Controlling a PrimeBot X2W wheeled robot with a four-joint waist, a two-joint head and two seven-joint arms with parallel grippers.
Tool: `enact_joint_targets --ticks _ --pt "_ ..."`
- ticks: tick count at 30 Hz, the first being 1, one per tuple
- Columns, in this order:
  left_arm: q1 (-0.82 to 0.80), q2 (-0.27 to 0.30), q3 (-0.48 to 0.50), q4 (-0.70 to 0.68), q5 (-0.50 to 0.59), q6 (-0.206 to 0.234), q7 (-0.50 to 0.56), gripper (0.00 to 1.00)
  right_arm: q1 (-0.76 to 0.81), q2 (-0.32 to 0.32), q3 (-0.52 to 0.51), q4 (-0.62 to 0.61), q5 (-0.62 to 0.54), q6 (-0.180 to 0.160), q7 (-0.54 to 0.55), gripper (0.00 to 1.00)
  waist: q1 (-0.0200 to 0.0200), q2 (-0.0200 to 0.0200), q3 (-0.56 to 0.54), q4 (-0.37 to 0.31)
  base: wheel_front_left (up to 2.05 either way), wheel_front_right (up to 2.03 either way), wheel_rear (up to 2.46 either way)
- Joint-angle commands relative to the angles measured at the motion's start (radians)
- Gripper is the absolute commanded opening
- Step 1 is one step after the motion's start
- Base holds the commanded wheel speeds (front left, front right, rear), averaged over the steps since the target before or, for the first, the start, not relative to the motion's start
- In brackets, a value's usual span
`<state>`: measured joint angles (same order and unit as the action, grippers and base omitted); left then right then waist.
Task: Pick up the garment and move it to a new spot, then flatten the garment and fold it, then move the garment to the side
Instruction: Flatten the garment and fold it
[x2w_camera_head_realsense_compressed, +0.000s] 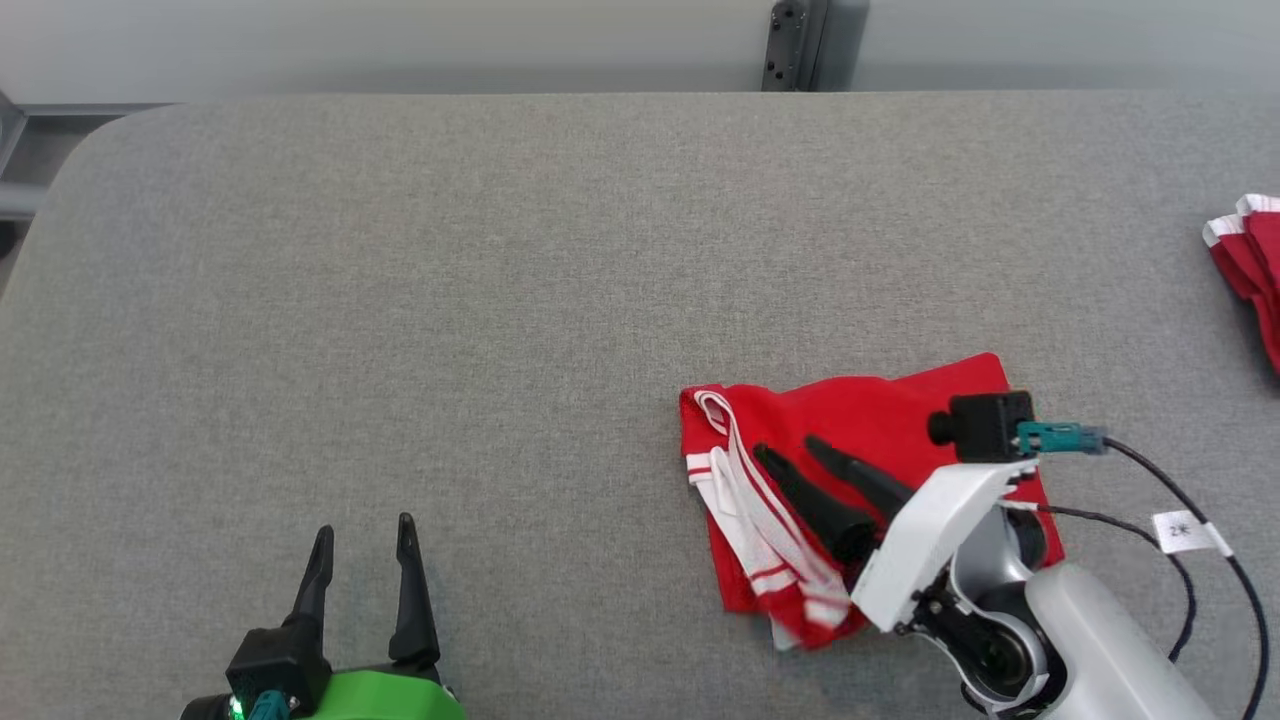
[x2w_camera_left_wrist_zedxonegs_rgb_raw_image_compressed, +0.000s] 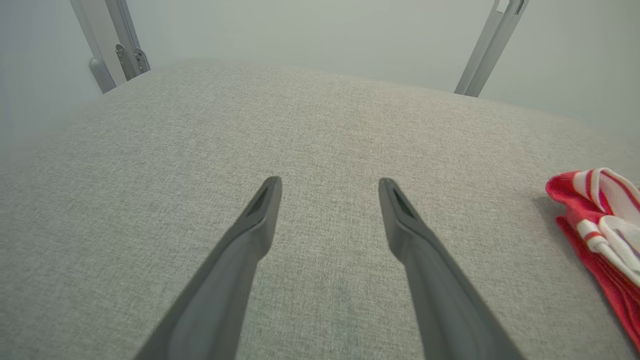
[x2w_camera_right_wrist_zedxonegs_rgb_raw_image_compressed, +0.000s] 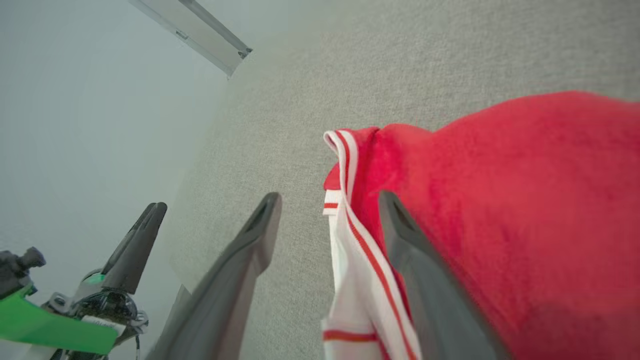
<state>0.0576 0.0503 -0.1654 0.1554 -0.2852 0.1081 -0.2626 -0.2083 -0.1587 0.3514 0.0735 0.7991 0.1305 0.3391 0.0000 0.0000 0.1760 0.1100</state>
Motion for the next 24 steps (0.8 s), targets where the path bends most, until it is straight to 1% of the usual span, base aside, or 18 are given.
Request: enact_joint_targets --ticks 1,3,5,8,10,11,14,15,16,19,21,24 --pt "0.019 0.001 0.009 0.0 0.019 -0.005 -0.003 1.0 0.01 -0.032 0.004 -0.028 0.001 0.0 -0.043 1.0 0.0 0.0 -0.023 -0.02 0.0 0.0 0.0" --pt "0.026 0.001 0.025 -0.003 0.028 -0.01 -0.003 1.0 0.03 -0.081 -0.017 -0.061 -0.03 0.0 -0.137 1.0 0.0 0.0 -0.041 -0.036 0.0 0.0 0.0" --pt "0.042 0.001 0.038 -0.006 0.04 -0.018 -0.003 1.0 0.058 -0.135 -0.053 -0.072 -0.086 0.0 -0.245 1.0 0.0 0.0 -0.064 -0.053 0.0 0.0 0.0" --pt "0.057 0.001 0.057 -0.019 0.062 -0.033 -0.003 1.0 0.108 -0.179 -0.145 -0.046 -0.156 0.0 -0.391 1.0 0.0 0.0 -0.096 -0.071 0.0 0.0 0.0" --pt "0.063 0.001 0.068 -0.033 0.082 -0.047 -0.003 1.0 0.157 -0.225 -0.213 -0.002 -0.253 0.0 -0.495 1.0 0.0 0.0 -0.12 -0.078 0.0 0.0 0.0" --pt "0.066 0.001 0.072 -0.04 0.092 -0.052 -0.003 1.0 0.173 -0.229 -0.245 0.021 -0.293 0.0 -0.536 1.0 0.0 0.0 -0.129 -0.082 0.0 0.0 0.0" --pt "0.081 0.002 0.096 -0.063 0.101 -0.057 -0.001 1.0 0.22 -0.237 -0.348 0.077 -0.431 0.0 -0.598 1.0 0.0 0.0 -0.153 -0.091 0.0 0.0 0.0" --pt "0.084 0.001 0.1 -0.072 0.106 -0.06 -0.001 1.0 0.235 -0.228 -0.385 0.091 -0.47 0.0 -0.603 1.0 0.0 0.0 -0.157 -0.093 0.0 0.0 0.0" --pt "0.083 0.001 0.107 -0.081 0.108 -0.061 -0.001 1.0 0.241 -0.208 -0.42 0.073 -0.501 0.0 -0.605 1.0 0.0 0.0 -0.159 -0.094 0.0 0.0 0.0" --pt "0.09 0.001 0.109 -0.083 0.111 -0.067 -0.001 1.0 0.287 -0.157 -0.491 0.051 -0.564 0.0 -0.603 1.0 0.0 0.0 -0.163 -0.097 0.0 0.0 0.0" --pt "0.093 0.001 0.103 -0.077 0.113 -0.076 -0.001 1.0 0.309 -0.134 -0.51 0.041 -0.594 0.0 -0.604 1.0 0.0 0.0 -0.164 -0.097 0.0 0.0 0.0" --pt "0.093 0.002 0.096 -0.066 0.112 -0.087 -0.001 1.0 0.334 -0.095 -0.535 0.042 -0.61 0.0 -0.604 1.0 0.0 0.0 -0.167 -0.093 0.0 0.0 0.0"
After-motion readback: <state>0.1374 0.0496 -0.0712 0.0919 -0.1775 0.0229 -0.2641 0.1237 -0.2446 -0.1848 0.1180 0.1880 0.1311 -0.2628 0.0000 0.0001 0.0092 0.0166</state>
